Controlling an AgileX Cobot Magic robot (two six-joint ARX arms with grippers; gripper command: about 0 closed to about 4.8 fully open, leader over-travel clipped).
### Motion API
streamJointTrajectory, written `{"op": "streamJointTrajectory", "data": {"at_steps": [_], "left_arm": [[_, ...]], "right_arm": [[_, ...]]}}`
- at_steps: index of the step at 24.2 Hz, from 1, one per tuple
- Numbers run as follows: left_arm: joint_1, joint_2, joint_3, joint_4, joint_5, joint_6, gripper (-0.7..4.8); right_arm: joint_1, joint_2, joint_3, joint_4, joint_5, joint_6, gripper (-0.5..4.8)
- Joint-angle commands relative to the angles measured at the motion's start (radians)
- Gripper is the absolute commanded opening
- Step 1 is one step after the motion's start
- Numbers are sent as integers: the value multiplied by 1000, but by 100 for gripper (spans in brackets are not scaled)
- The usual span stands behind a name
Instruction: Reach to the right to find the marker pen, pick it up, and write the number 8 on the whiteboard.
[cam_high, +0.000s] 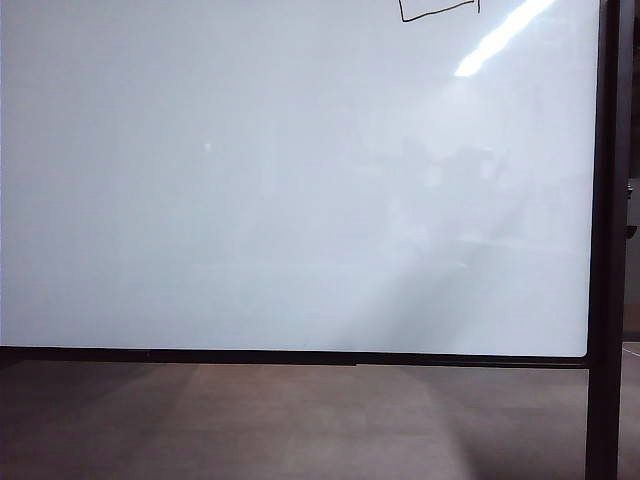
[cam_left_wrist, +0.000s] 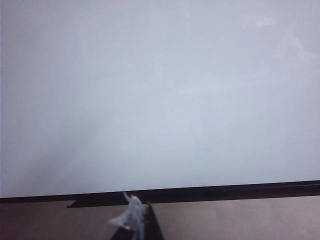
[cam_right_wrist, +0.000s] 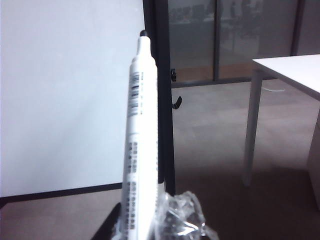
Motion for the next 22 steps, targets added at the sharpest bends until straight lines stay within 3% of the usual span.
{"op": "streamJointTrajectory", "data": {"at_steps": [1,22], "left_arm": [[0,1,3,12,2,0,-5],[0,1,3,12,2,0,-5]], "right_arm": [[1,-1,-1,11,-29,-2,-5],[2,-1,-1,10,-46,-27,-5]]}}
